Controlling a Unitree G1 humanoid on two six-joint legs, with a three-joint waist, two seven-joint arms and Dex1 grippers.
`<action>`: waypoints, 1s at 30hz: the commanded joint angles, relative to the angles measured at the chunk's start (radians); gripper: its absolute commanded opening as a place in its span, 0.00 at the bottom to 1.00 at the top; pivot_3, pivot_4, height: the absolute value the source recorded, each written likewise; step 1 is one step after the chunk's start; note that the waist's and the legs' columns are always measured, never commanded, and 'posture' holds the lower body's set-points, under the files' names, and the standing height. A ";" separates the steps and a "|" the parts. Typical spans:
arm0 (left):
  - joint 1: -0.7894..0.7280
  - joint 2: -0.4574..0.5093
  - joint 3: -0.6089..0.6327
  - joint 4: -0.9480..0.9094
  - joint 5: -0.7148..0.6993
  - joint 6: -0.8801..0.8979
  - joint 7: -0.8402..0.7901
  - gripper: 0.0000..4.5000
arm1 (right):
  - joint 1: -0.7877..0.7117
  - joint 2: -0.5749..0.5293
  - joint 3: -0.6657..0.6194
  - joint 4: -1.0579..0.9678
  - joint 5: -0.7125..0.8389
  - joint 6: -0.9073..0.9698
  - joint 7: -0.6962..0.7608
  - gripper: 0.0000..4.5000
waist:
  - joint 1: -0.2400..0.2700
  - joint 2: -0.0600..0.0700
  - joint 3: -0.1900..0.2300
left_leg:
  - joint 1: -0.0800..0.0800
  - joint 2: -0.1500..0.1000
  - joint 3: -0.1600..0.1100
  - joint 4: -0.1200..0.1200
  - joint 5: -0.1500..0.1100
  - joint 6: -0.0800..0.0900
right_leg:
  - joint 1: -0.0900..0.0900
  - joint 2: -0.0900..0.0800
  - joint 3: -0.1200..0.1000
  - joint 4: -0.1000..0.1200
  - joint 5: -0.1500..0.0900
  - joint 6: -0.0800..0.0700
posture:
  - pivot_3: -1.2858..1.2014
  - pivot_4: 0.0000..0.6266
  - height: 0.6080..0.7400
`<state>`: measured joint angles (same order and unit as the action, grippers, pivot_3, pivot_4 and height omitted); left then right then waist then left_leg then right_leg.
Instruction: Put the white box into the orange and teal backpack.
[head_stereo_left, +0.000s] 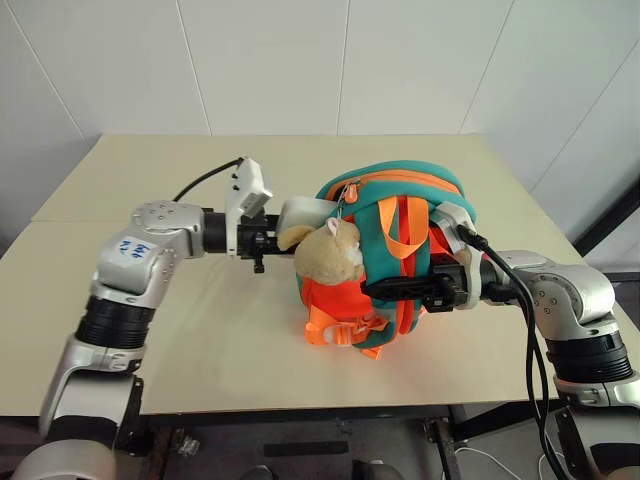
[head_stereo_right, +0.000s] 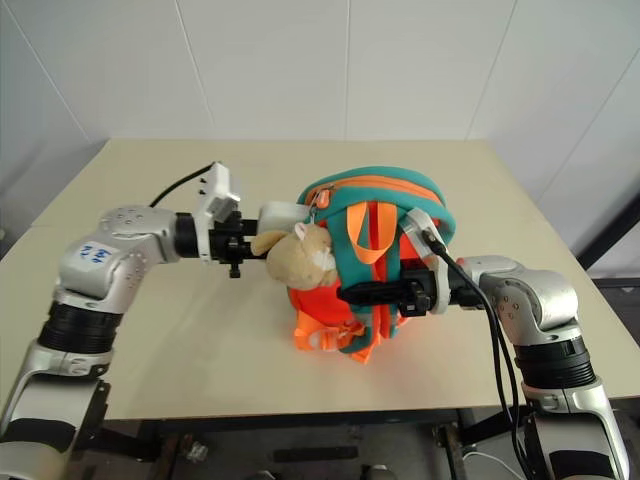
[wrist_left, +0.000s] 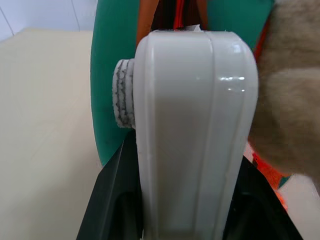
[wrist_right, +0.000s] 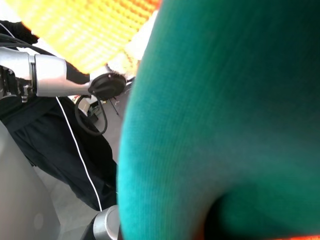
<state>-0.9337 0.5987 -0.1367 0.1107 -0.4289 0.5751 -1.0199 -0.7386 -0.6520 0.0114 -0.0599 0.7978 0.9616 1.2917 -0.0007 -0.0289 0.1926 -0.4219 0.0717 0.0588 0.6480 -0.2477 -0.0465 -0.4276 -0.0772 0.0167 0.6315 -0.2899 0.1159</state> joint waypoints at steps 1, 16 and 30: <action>-0.060 -0.062 -0.027 0.060 0.071 -0.095 0.020 0.28 | -0.001 0.011 -0.010 -0.045 0.024 -0.007 -0.013 0.01 | 0.000 0.000 0.000 | 0.000 0.000 0.000 0.000 0.000 0.000 | 0.000 0.000 0.000 0.000 0.000 0.000 | 0.52 0.24 1.00; -0.093 -0.204 0.022 0.157 0.122 -0.202 0.031 0.69 | 0.029 0.039 -0.026 -0.088 0.051 -0.007 -0.068 0.00 | 0.001 0.000 0.000 | 0.000 0.000 0.001 0.001 0.000 0.001 | 0.000 0.000 0.001 0.000 0.001 0.002 | 0.52 0.24 1.00; -0.023 0.120 0.125 0.156 0.061 -0.254 -0.301 0.95 | 0.019 0.041 -0.019 -0.062 0.032 -0.028 -0.070 0.00 | -0.009 0.000 0.000 | 0.000 0.000 0.002 0.000 0.000 0.001 | -0.001 0.001 0.002 0.000 0.001 0.001 | 0.52 0.24 1.00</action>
<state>-0.9619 0.7005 -0.0363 0.2838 -0.3499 0.3421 -1.2920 -0.7105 -0.6101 -0.0032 -0.1099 0.8189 0.9430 1.2165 -0.0101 -0.0288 0.1926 -0.4219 0.0720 0.0607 0.6485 -0.2479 -0.0458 -0.4282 -0.0766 0.0188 0.6317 -0.2891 0.1173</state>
